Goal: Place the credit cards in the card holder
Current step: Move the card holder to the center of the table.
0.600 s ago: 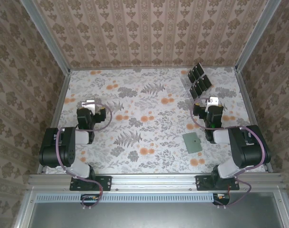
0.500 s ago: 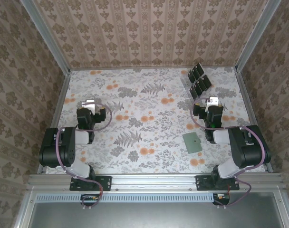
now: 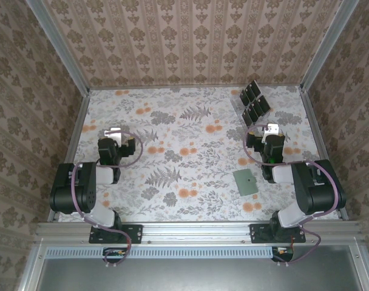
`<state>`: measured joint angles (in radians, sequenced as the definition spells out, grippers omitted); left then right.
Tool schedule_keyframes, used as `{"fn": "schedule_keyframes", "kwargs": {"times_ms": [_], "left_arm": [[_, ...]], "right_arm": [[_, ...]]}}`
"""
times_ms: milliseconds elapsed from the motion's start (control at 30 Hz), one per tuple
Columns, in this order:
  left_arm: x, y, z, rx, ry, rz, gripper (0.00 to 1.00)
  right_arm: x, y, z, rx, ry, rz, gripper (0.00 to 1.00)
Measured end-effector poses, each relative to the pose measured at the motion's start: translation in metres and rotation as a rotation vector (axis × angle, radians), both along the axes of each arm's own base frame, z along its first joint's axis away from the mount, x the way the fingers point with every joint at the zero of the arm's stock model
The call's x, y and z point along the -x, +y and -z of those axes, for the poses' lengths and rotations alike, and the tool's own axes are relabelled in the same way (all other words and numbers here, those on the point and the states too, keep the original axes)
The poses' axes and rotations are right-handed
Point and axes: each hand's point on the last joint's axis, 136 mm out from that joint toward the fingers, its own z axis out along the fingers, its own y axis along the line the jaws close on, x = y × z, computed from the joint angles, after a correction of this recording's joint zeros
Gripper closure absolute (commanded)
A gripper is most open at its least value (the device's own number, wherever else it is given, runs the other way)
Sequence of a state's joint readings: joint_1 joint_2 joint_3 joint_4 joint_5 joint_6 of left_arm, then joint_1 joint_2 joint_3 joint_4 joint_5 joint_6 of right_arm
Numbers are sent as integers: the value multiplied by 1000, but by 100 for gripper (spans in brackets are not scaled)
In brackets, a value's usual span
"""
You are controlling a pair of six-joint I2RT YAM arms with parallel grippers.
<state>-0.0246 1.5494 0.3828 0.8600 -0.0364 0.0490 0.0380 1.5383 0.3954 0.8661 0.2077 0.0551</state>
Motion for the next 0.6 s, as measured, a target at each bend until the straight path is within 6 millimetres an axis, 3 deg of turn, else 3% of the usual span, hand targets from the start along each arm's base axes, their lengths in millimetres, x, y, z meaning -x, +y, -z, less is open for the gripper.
{"fn": "schedule_keyframes", "kwargs": {"times_ms": [367,600], "left_arm": [[0,0,0,13,2,16,0],[0,0,-15,13,-25,17,0]], "right_arm": [[0,0,-1,-8,0,-6,0],[4,-2,-18,-9,-24,4,0]]}}
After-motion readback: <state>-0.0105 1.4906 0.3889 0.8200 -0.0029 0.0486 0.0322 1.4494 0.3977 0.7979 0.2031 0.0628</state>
